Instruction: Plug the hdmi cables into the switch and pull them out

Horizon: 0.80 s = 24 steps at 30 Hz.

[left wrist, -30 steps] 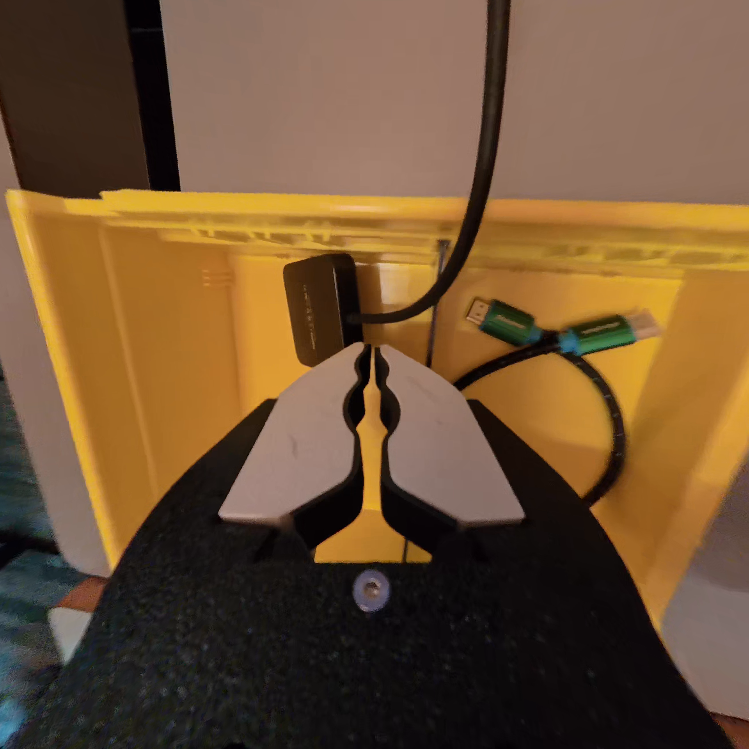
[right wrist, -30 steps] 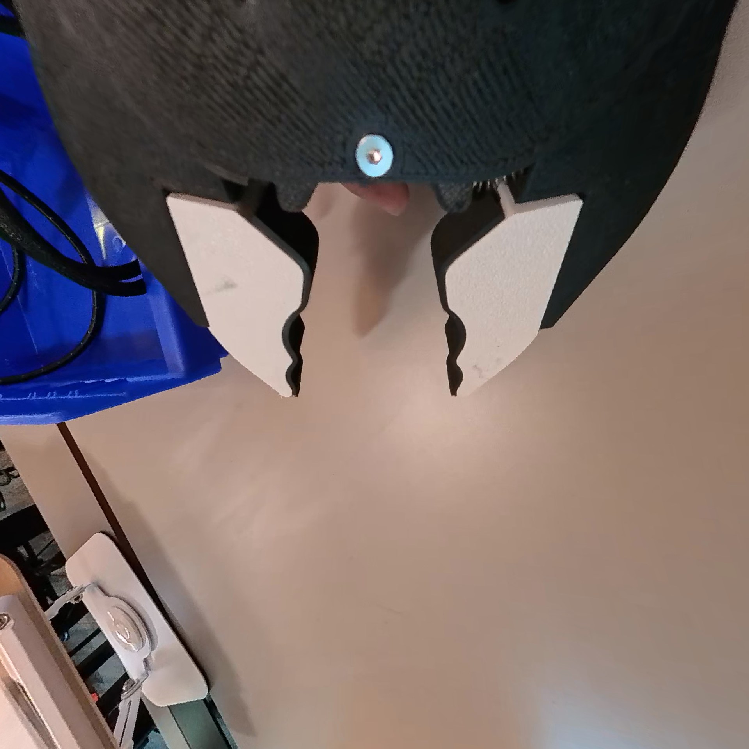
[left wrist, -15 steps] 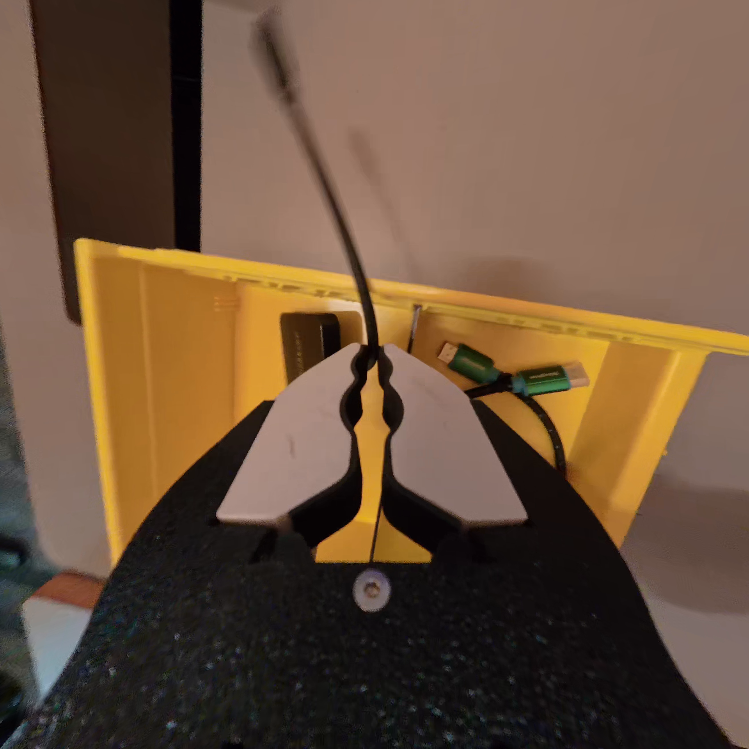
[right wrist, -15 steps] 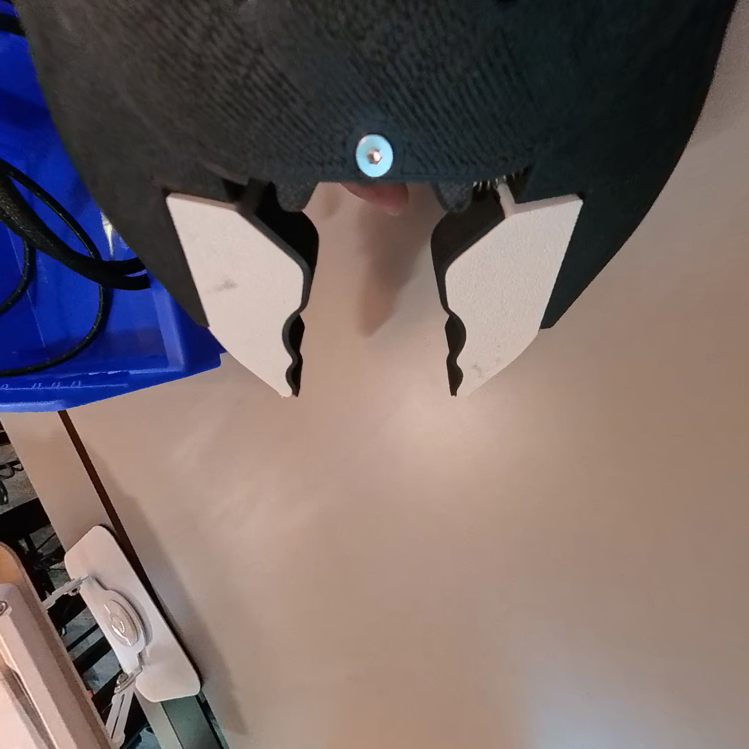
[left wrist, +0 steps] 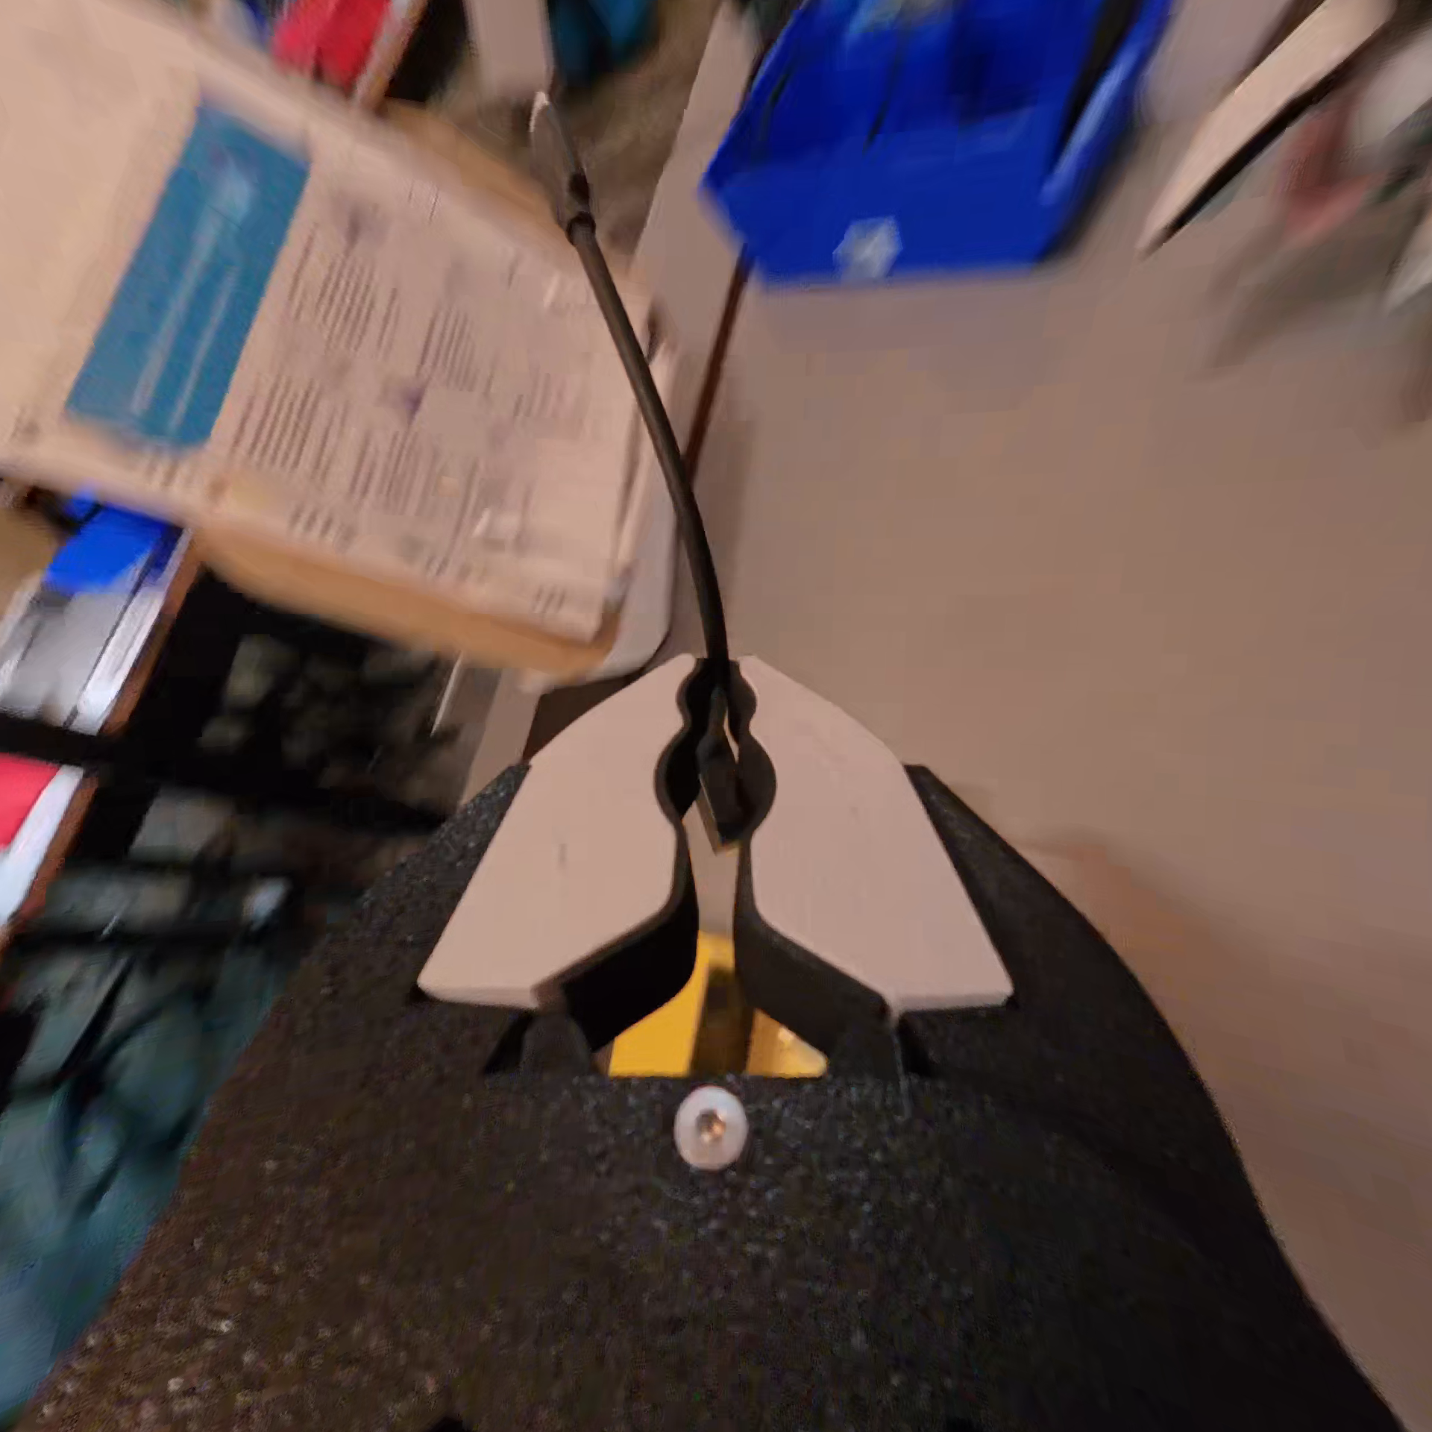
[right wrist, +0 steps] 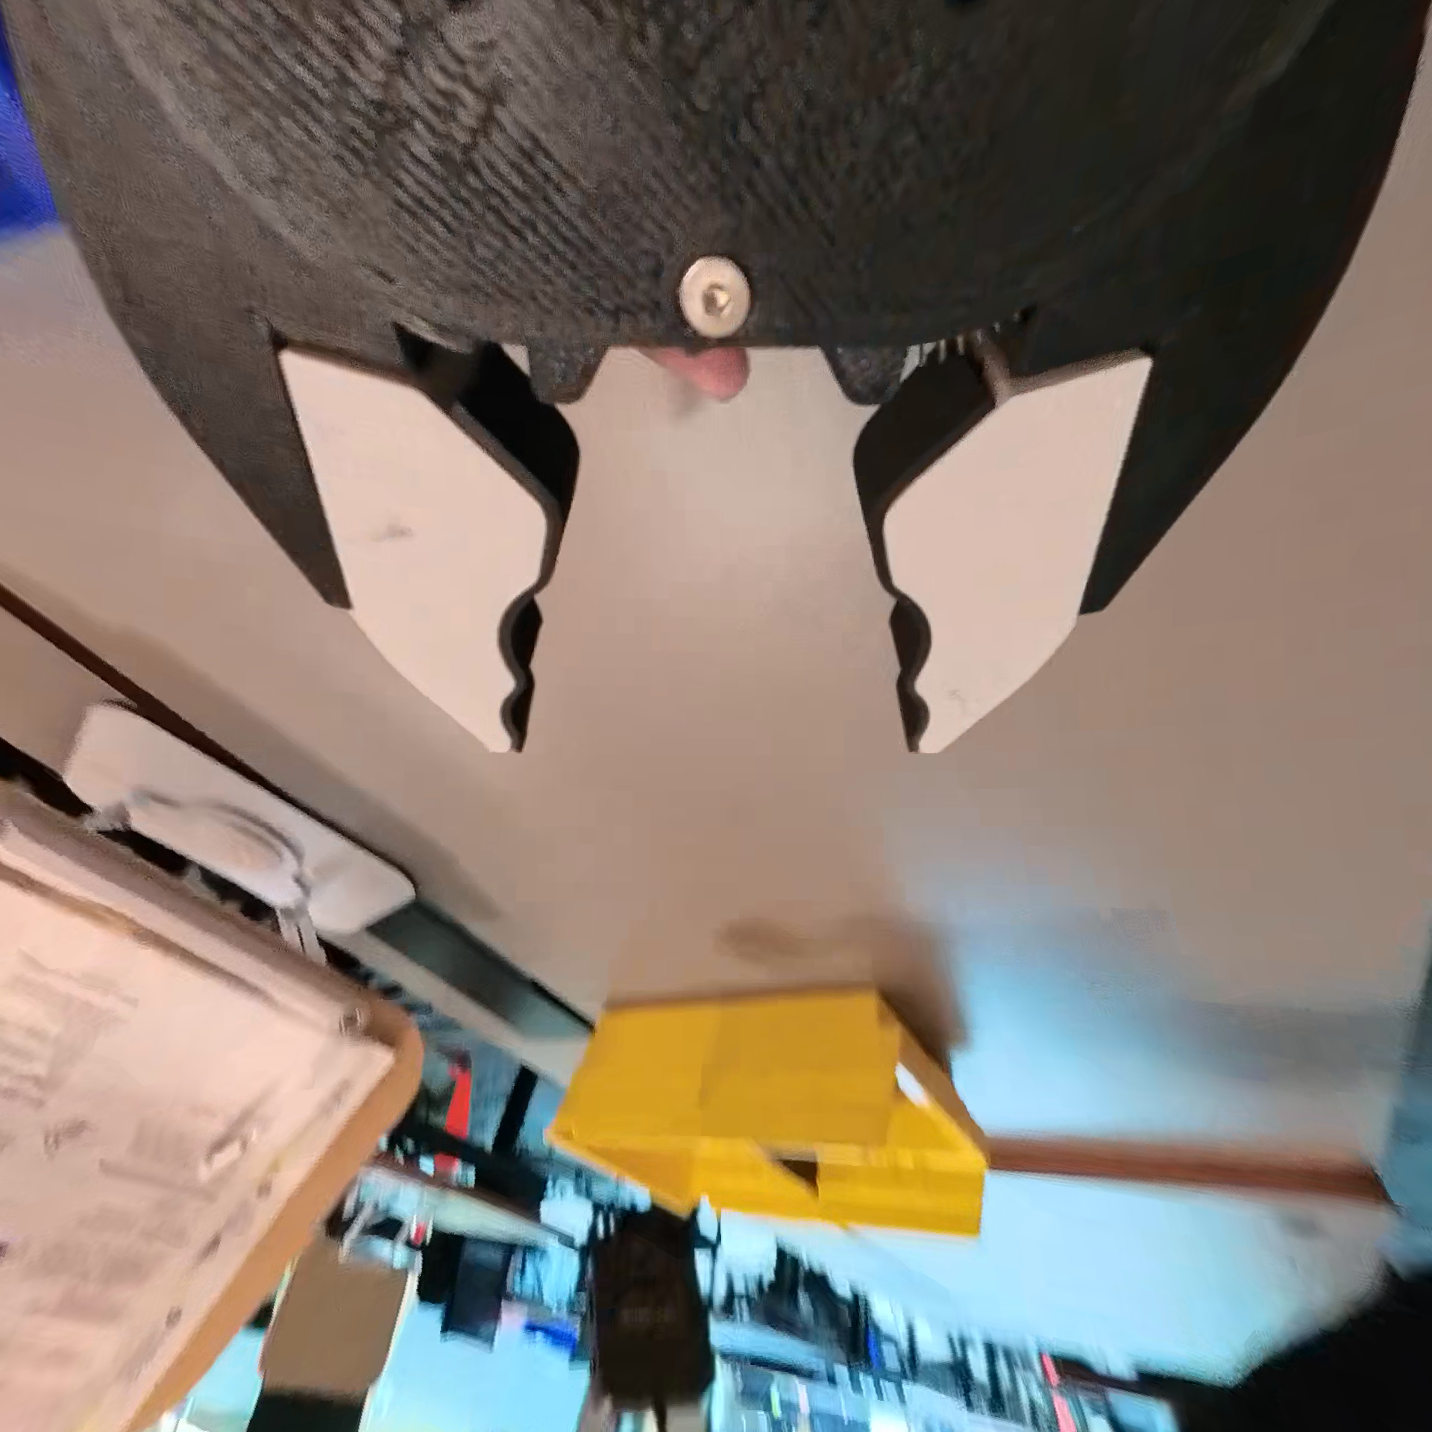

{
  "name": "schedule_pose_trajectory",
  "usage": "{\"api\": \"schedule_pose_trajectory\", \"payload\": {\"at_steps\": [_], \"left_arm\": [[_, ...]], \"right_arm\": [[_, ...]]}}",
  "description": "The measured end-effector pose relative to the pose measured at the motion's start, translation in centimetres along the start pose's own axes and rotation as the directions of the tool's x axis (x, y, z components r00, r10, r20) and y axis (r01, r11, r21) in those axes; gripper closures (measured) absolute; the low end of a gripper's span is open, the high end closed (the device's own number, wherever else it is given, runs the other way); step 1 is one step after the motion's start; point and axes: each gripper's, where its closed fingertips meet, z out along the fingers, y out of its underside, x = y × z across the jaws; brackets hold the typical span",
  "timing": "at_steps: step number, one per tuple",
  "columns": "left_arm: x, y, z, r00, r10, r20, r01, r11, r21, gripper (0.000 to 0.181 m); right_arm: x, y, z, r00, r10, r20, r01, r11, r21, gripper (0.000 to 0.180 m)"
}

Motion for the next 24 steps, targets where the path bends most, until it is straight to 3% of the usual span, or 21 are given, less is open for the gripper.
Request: {"api": "schedule_pose_trajectory", "payload": {"at_steps": [1,5,9,13,15,18,20,22,24], "left_arm": [[2.1,-2.3,-0.2,0.998,0.005,-0.061,0.001,0.995,0.098,0.177],[10.8,-9.5,-0.9,0.949,0.079,-0.305,0.063,0.902,0.428,0.177],[16.5,-12.6,-0.4,0.905,0.123,-0.408,0.147,0.808,0.57,0.177],[19.3,-13.7,0.4,0.887,0.122,-0.446,0.21,0.753,0.623,0.177],[19.8,-13.8,0.8,0.883,0.102,-0.459,0.247,0.73,0.637,0.177],[19.8,-13.8,0.7,0.882,0.054,-0.468,0.321,0.658,0.681,0.176],[19.2,-12.8,1.6,0.902,-0.028,-0.432,0.346,0.646,0.68,0.176],[18.3,-10.6,3.4,0.91,-0.154,-0.384,0.381,0.677,0.63,0.172],[18.1,-7.7,5.2,0.892,-0.289,-0.348,0.441,0.733,0.519,0.156]], "right_arm": [[-0.3,-1.1,0.8,0.999,0.033,0.024,-0.034,0.998,0.06,0.085],[-1.8,-5.8,3.6,0.965,0.174,0.196,-0.222,0.941,0.257,0.087],[-4.3,-8.6,4.1,0.952,0.144,0.269,-0.236,0.906,0.351,0.099],[-6.4,-8.9,3.4,0.952,0.099,0.291,-0.215,0.891,0.399,0.13],[-6.3,-8.4,3.1,0.958,0.1,0.27,-0.206,0.892,0.402,0.16],[-8.0,-8.6,1.4,0.904,0.094,0.417,-0.28,0.867,0.412,0.165],[-7.2,-8.4,0.8,0.885,0.166,0.435,-0.348,0.857,0.38,0.165],[-5.9,-8.2,0.0,0.846,0.238,0.477,-0.424,0.843,0.332,0.166],[-4.0,-7.6,-0.5,0.797,0.344,0.496,-0.513,0.82,0.255,0.166]]}}
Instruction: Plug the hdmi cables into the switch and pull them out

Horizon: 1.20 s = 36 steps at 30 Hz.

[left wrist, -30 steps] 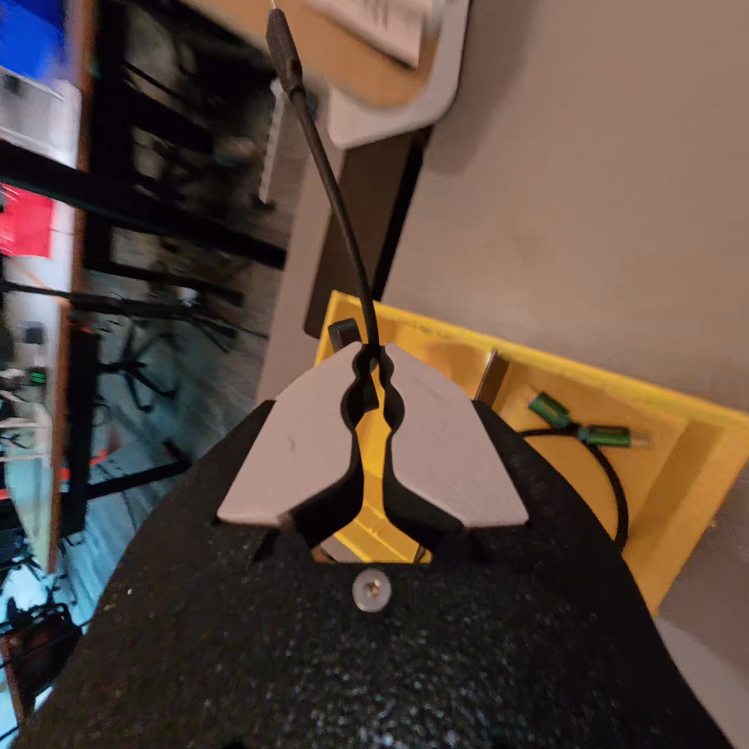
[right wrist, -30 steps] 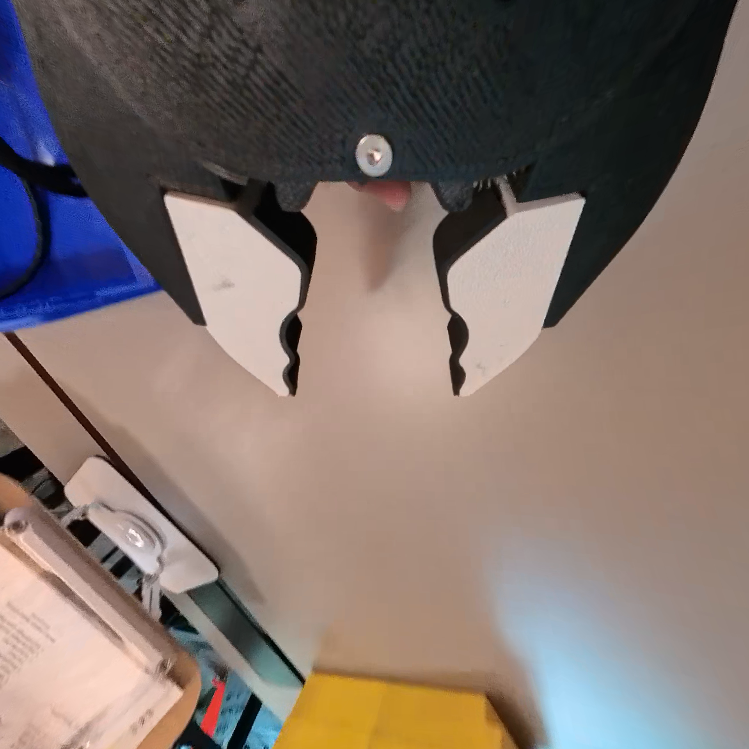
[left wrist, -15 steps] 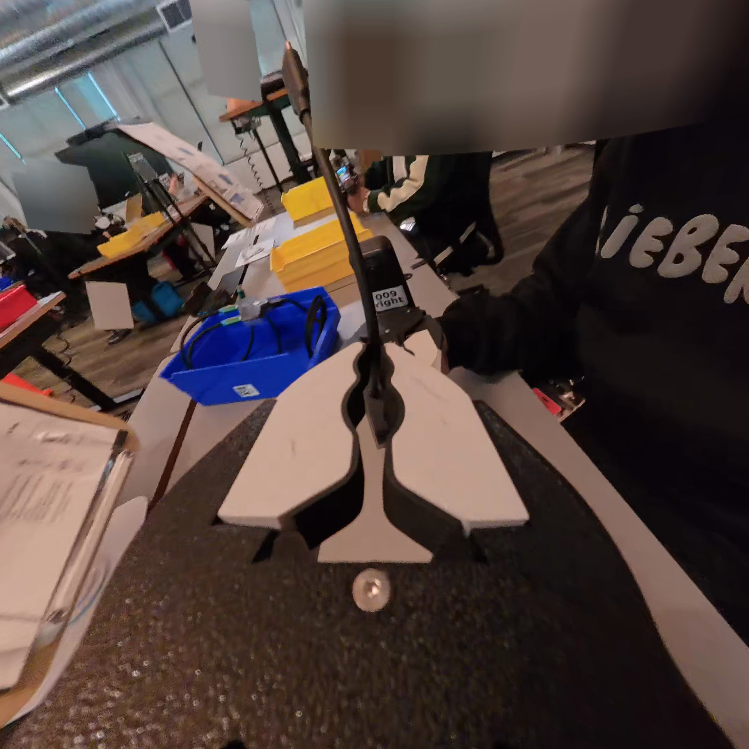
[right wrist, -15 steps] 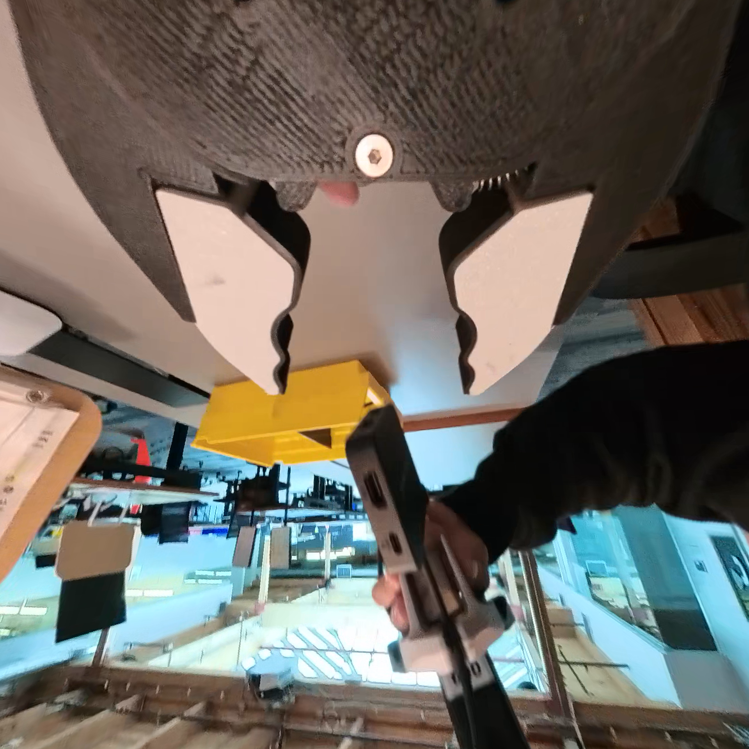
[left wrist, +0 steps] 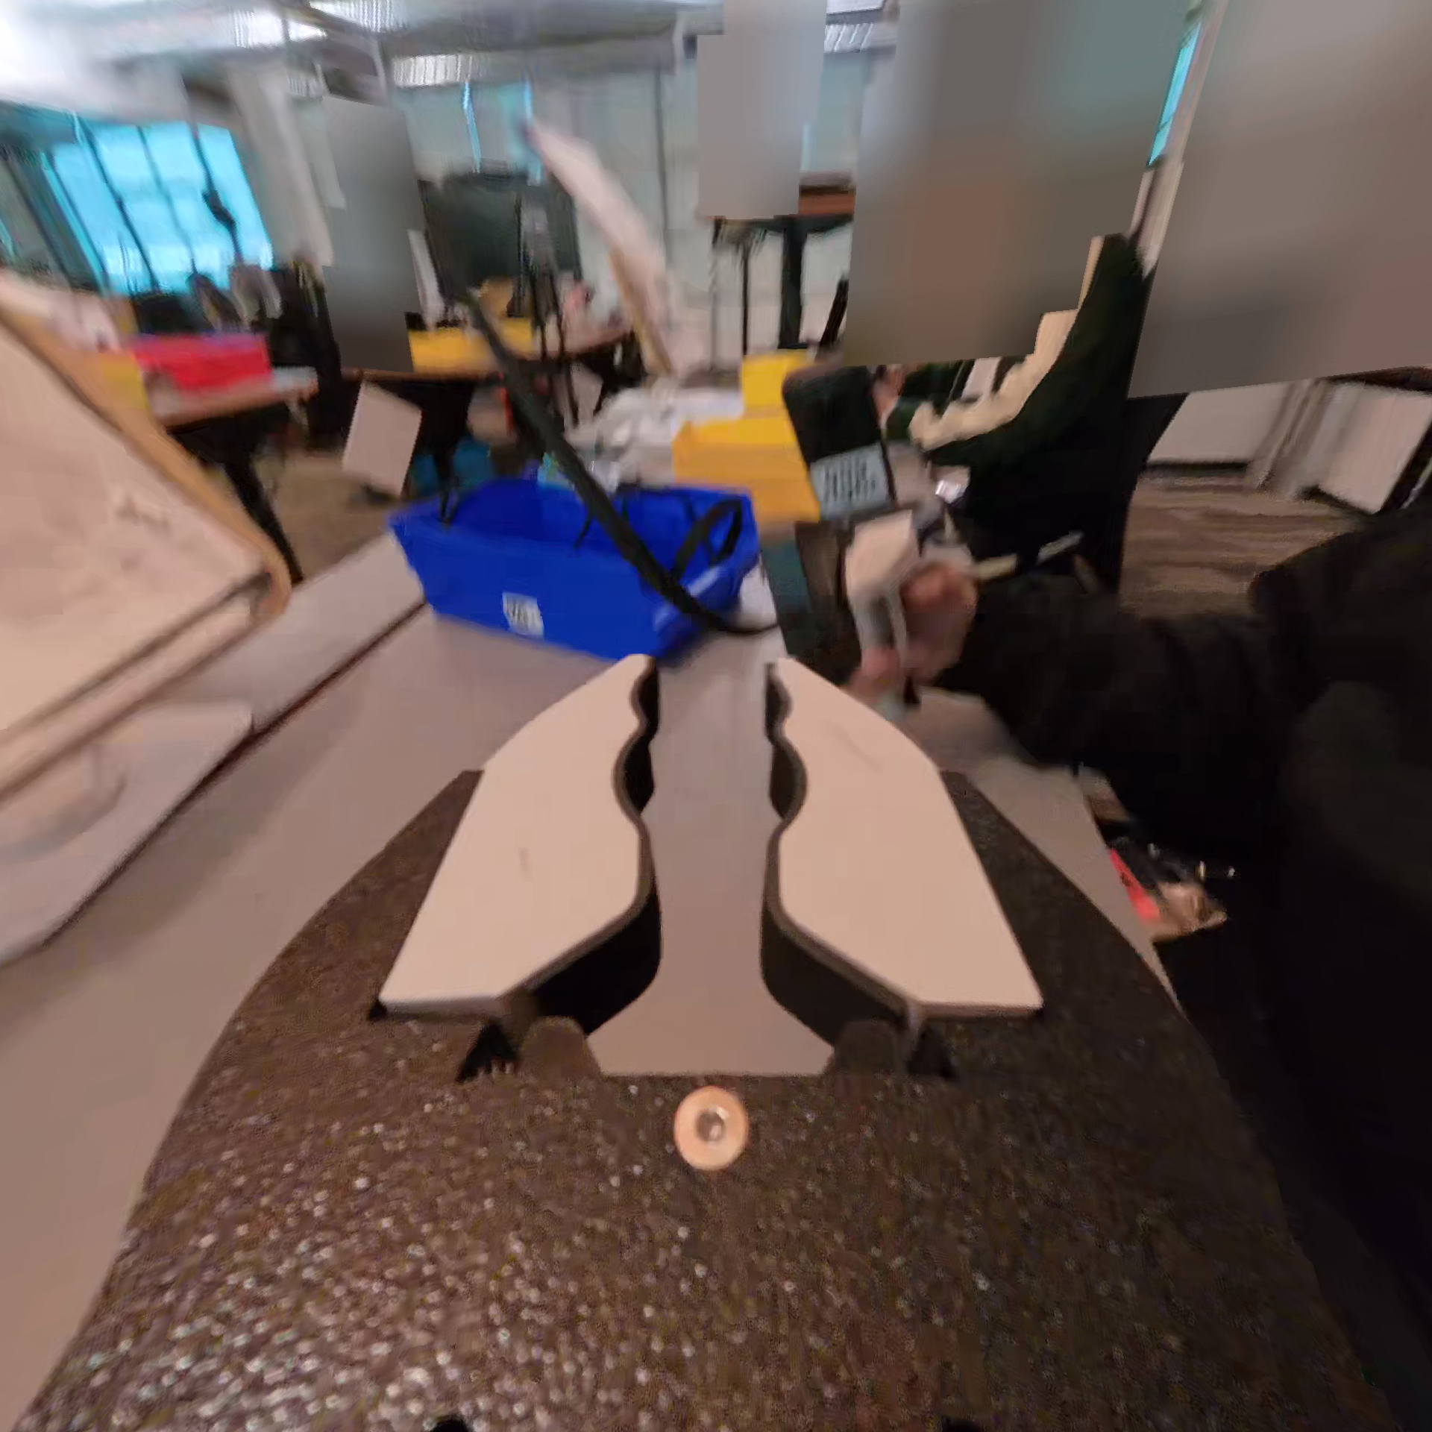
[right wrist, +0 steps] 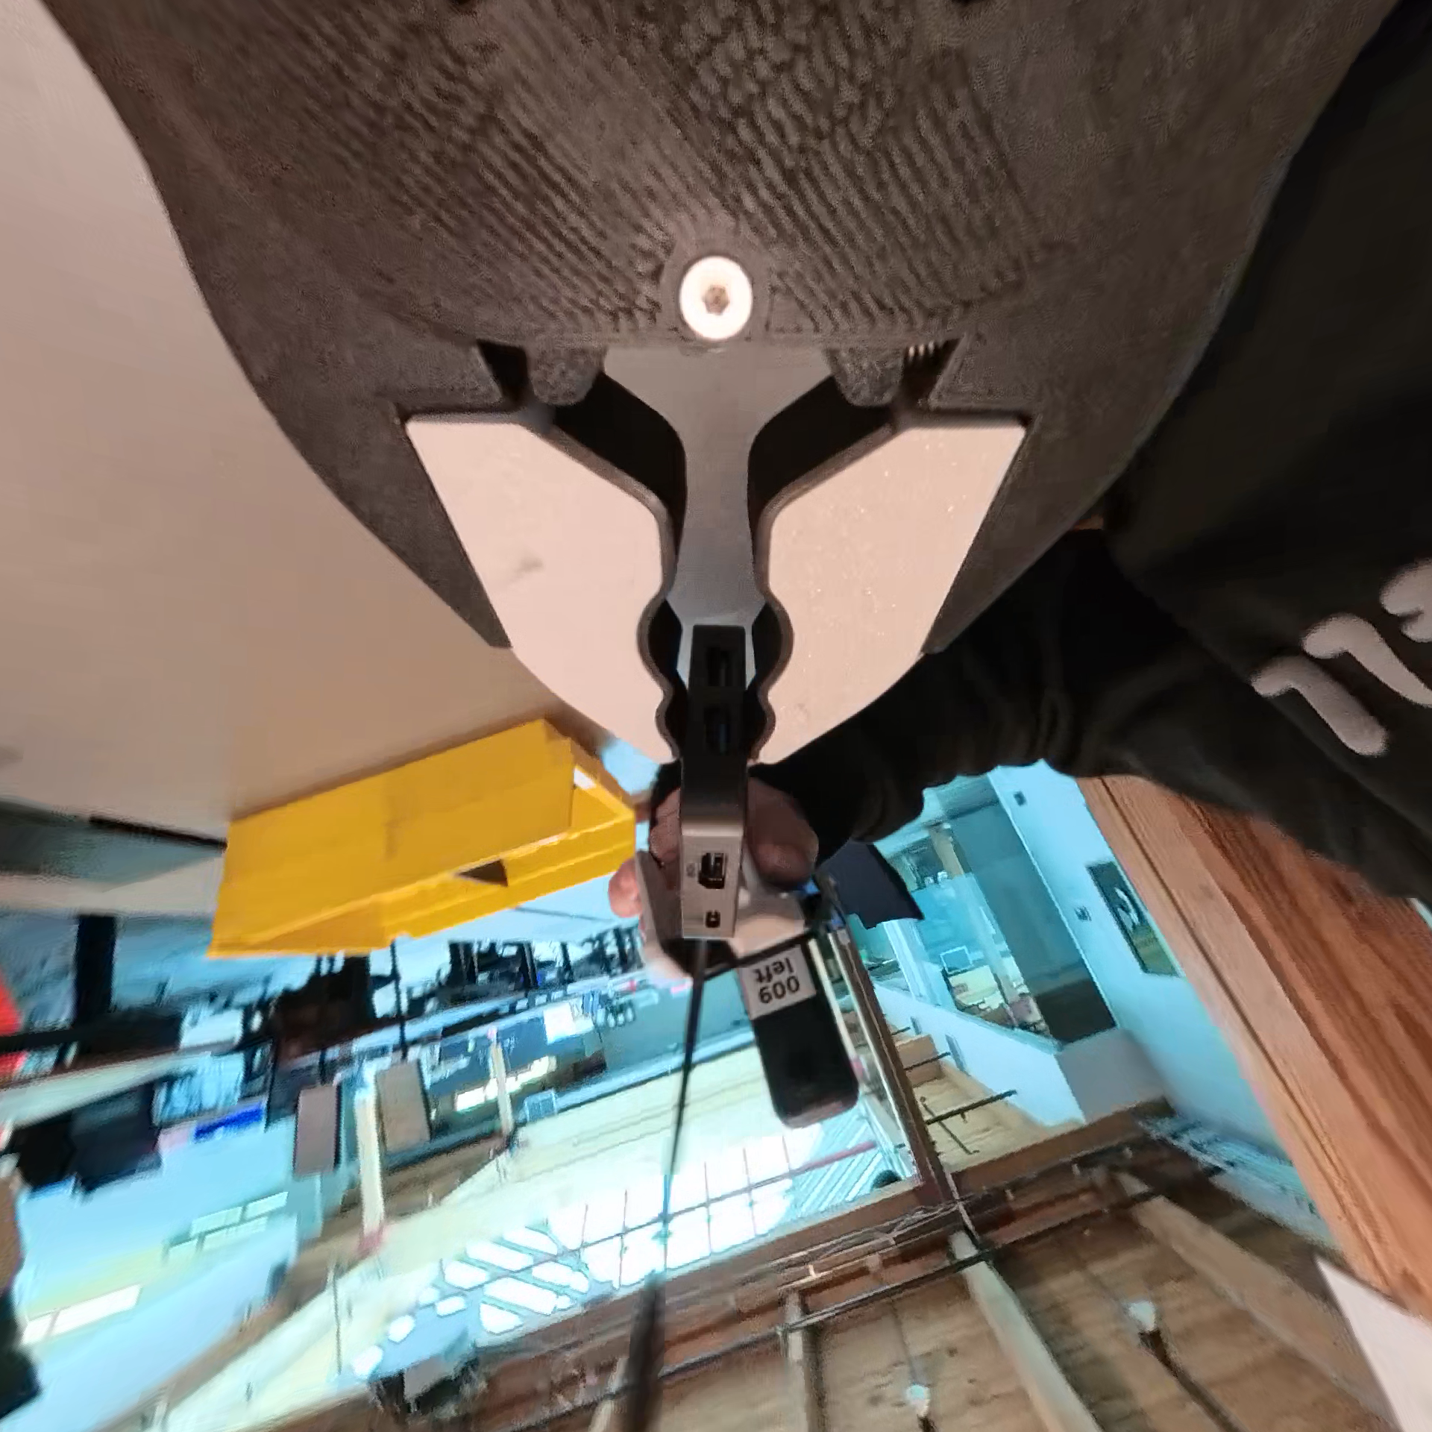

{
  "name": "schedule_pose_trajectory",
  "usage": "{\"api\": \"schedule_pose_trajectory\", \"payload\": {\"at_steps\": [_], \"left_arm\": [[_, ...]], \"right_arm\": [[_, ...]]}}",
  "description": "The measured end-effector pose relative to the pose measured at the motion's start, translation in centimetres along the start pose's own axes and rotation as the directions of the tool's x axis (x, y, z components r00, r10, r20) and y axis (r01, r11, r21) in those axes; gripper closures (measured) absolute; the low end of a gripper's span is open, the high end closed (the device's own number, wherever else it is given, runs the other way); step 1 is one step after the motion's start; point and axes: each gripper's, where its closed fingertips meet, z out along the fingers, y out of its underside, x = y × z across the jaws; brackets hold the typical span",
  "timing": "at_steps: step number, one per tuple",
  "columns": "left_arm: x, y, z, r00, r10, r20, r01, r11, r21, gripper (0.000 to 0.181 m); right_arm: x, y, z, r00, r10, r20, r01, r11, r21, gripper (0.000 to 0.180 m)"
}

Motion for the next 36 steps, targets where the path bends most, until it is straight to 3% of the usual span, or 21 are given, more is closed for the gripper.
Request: {"api": "schedule_pose_trajectory", "payload": {"at_steps": [3,6,11,15,17,19,21,24,26,27,29,32,36], "left_arm": [[0.2,4.2,-0.8,0.998,0.014,0.06,0.001,0.971,-0.239,0.141],[2.4,5.1,-0.7,0.994,0.108,0.001,-0.098,0.911,-0.4,0.142],[1.8,3.7,1.7,0.997,0.083,0.006,-0.065,0.825,-0.561,0.142],[-1.2,7.3,3.1,1.0,0.029,0.003,-0.018,0.678,-0.735,0.145],[-1.7,9.1,4.0,0.998,-0.063,-0.015,0.03,0.648,-0.761,0.151],[-1.2,10.2,5.0,0.979,-0.195,-0.066,0.081,0.659,-0.748,0.165],[-1.5,10.4,6.0,0.962,-0.26,-0.086,0.131,0.713,-0.689,0.165],[-2.8,9.0,7.2,0.916,-0.393,-0.075,0.299,0.797,-0.525,0.167],[-5.0,7.0,7.6,0.833,-0.552,-0.041,0.513,0.798,-0.316,0.167],[-6.1,5.9,7.7,0.758,-0.65,-0.061,0.629,0.752,-0.195,0.167],[-7.6,4.8,7.6,0.572,-0.804,-0.166,0.812,0.583,-0.028,0.167],[-7.1,6.4,8.8,0.38,-0.889,-0.255,0.912,0.406,-0.055,0.167],[-4.8,8.4,10.0,0.297,-0.91,-0.291,0.92,0.354,-0.169,0.167]], "right_arm": [[2.5,-0.1,-1.5,0.992,0.114,-0.06,-0.118,0.992,-0.054,0.165],[4.1,0.9,-1.8,0.992,0.106,-0.072,-0.116,0.981,-0.157,0.165],[6.3,5.1,-0.4,0.997,-0.057,-0.046,0.029,0.883,-0.469,0.165],[6.4,6.7,1.3,0.986,-0.166,0.033,0.152,0.784,-0.602,0.165],[6.3,6.7,1.8,0.975,-0.209,0.068,0.206,0.76,-0.617,0.165],[6.5,6.2,1.9,0.97,-0.231,0.069,0.224,0.756,-0.615,0.165],[7.3,5.6,1.3,0.967,-0.251,0.053,0.23,0.76,-0.608,0.165],[8.3,3.4,0.9,0.943,-0.333,0.021,0.307,0.842,-0.444,0.159],[9.6,0.5,0.0,0.882,-0.456,-0.121,0.417,0.873,-0.251,0.109],[10.0,-0.9,-0.6,0.841,-0.505,-0.195,0.482,0.862,-0.157,0.099],[9.7,-2.1,-1.6,0.766,-0.591,-0.251,0.601,0.798,-0.045,0.099],[10.3,-0.8,-1.9,0.726,-0.634,-0.268,0.642,0.764,-0.069,0.081],[11.1,2.6,-1.5,0.66,-0.73,-0.178,0.694,0.683,-0.226,0.079]]}}
